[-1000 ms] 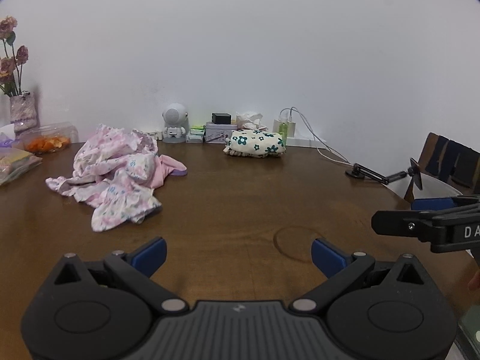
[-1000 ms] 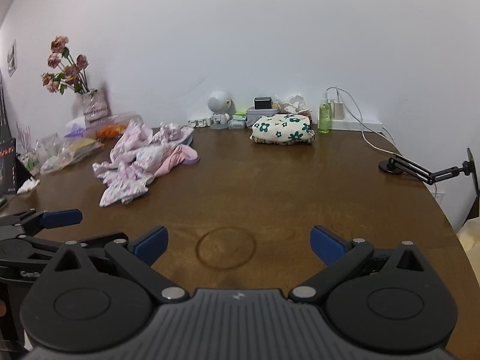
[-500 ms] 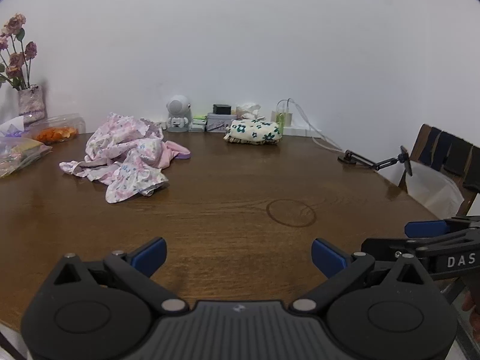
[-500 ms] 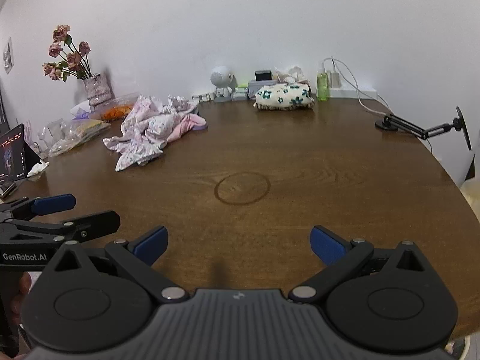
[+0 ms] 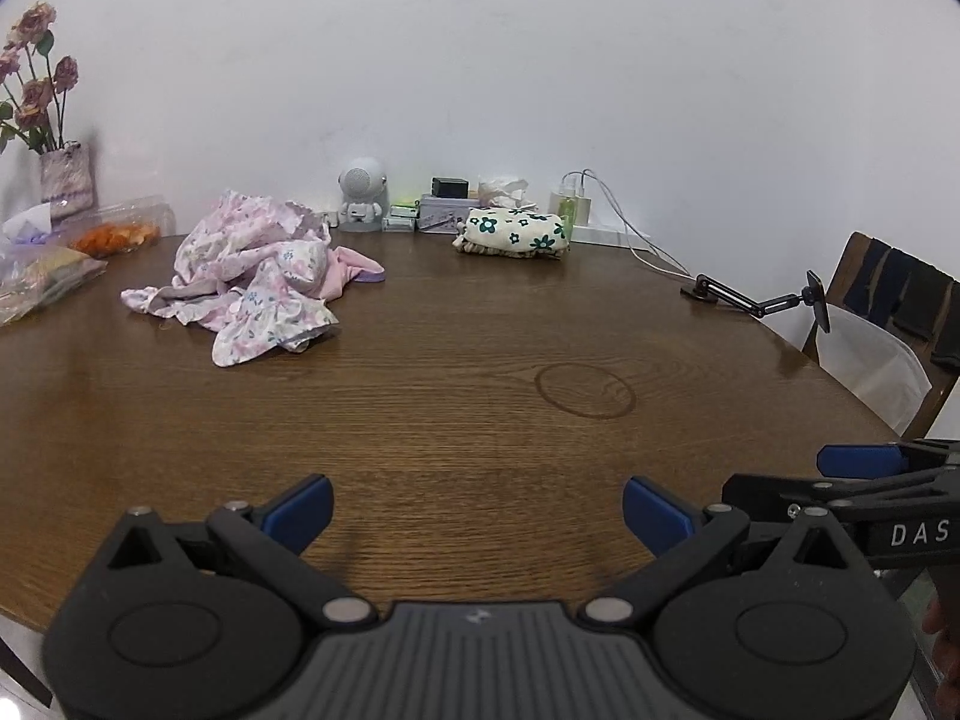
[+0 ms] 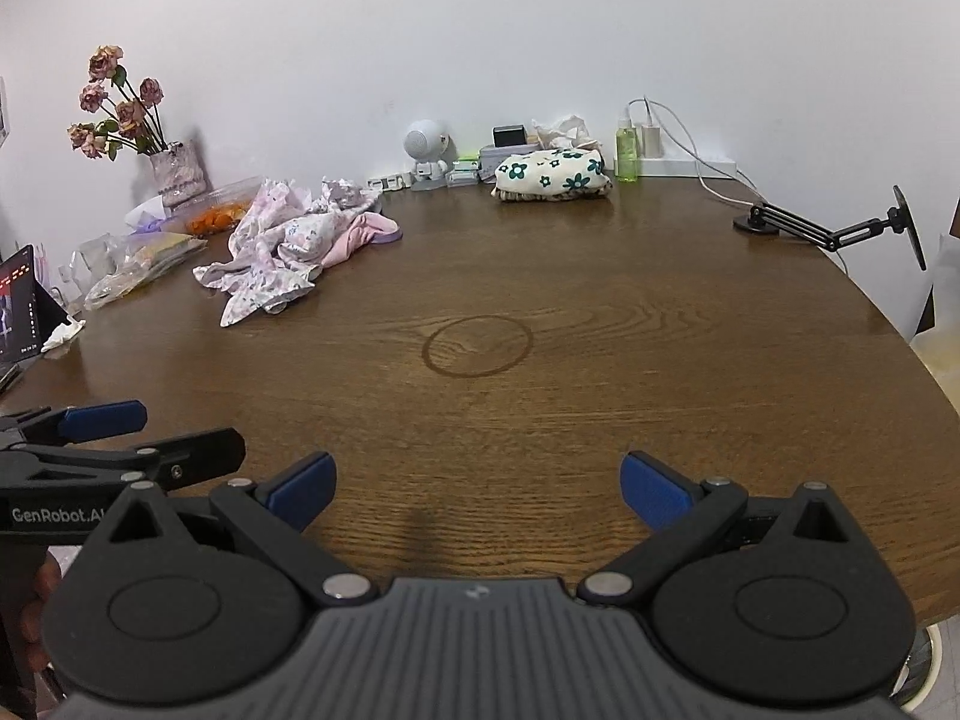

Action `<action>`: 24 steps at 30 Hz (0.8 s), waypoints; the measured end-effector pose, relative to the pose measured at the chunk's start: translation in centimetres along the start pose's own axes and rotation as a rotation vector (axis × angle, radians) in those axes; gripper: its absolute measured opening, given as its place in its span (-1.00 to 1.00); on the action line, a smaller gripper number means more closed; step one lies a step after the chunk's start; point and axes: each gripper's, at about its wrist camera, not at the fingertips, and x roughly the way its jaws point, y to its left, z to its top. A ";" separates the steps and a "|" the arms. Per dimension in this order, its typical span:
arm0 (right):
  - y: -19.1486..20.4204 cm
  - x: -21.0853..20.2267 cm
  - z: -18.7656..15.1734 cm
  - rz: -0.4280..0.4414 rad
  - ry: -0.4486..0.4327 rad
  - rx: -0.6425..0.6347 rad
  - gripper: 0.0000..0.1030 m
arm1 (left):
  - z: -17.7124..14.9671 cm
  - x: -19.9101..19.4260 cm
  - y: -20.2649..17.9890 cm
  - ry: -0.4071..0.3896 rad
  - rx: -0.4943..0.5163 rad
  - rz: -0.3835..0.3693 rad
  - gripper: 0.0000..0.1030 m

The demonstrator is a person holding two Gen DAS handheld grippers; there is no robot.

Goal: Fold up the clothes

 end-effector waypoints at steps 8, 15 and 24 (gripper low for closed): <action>0.1 0.0 -0.1 -0.005 -0.002 -0.007 0.99 | 0.0 0.1 0.0 0.005 -0.017 0.003 1.00; -0.1 0.0 0.0 0.006 -0.005 0.009 0.99 | 0.1 0.1 0.3 0.011 -0.035 -0.002 1.00; -0.2 0.2 -0.2 0.013 -0.010 0.006 0.99 | 0.0 0.2 0.2 0.005 -0.029 0.024 1.00</action>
